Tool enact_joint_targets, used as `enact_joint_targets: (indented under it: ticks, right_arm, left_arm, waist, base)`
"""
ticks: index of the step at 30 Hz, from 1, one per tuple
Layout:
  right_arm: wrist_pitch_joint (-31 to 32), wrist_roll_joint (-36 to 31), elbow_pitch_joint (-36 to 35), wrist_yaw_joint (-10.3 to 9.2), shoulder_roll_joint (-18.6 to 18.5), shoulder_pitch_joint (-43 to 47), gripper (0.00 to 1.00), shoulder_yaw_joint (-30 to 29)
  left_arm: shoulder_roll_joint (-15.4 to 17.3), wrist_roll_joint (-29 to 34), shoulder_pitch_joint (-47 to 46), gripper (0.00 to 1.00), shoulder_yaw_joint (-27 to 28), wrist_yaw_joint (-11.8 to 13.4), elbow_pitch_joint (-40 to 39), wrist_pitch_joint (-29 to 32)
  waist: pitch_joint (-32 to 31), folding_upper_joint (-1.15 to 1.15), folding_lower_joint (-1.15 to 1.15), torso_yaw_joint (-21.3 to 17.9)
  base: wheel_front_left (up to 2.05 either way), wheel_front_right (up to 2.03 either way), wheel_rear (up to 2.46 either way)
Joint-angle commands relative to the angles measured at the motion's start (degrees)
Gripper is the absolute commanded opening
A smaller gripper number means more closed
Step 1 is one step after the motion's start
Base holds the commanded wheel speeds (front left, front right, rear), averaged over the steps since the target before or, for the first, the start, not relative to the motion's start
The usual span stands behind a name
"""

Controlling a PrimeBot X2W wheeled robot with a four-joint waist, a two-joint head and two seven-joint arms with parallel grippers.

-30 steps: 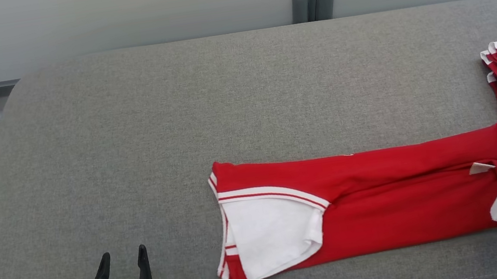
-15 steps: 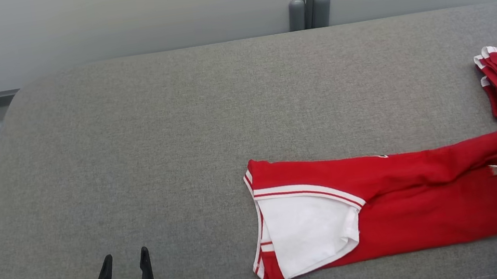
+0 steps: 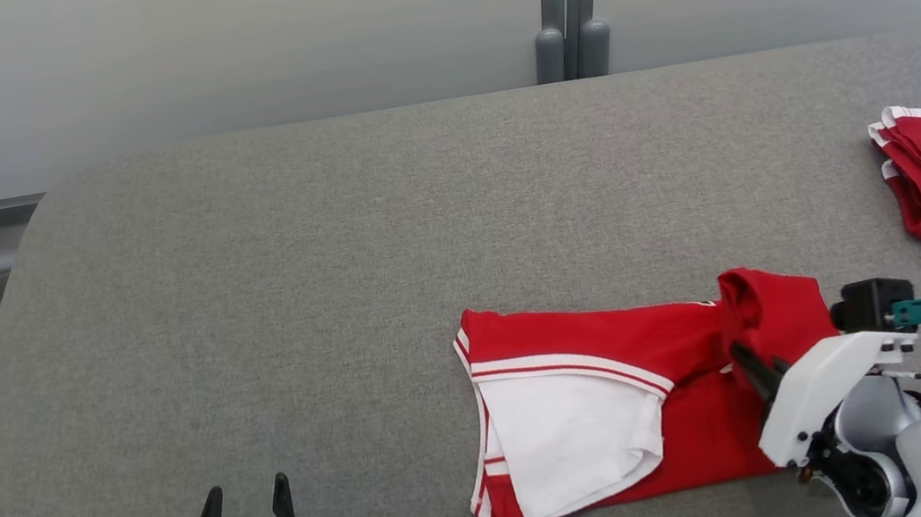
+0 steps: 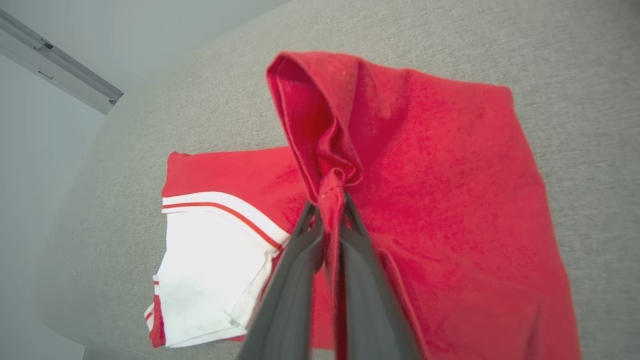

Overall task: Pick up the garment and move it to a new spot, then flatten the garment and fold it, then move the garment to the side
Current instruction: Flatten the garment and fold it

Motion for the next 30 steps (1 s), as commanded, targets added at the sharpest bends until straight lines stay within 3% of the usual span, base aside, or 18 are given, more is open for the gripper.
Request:
enact_joint_targets:
  ticks: [1, 10, 17, 30]
  right_arm:
    - [-0.35, 0.81, 0.21, -0.01, -0.19, 0.16, 0.00, 1.64]
    - [-2.46, 7.34, 8.91, 0.00, -0.16, -8.14, 0.00, 16.55]
    - [-5.11, 11.64, 18.78, 0.00, -0.16, -16.62, 0.00, 23.93]
    - [-10.09, 19.91, 29.66, 0.00, -0.16, -23.10, 0.00, 34.37]
  left_arm:
    - [0.08, -0.31, 0.00, 1.00, -0.04, -0.32, 0.21, -0.22]
    - [0.39, 0.40, -1.03, 1.00, -0.68, -0.88, 0.58, -0.34]
    - [-0.06, 0.49, -2.11, 1.00, -1.35, -1.18, 1.08, -0.21]
    - [-0.65, 0.58, -3.48, 1.00, -1.24, -1.51, 2.00, -0.43]
  waist:
    - [-0.08, 0.00, 0.00, 0.23]
    - [0.58, 0.00, 0.00, 2.14]
    - [1.91, 0.00, 0.00, 4.92]
    - [3.65, 0.00, 0.00, 7.21]
  base:
    - [0.00, 0.00, 0.00]
    - [0.00, 0.00, 0.00]
    - [0.00, 0.00, 0.00]
    - [0.00, 0.00, 0.00]
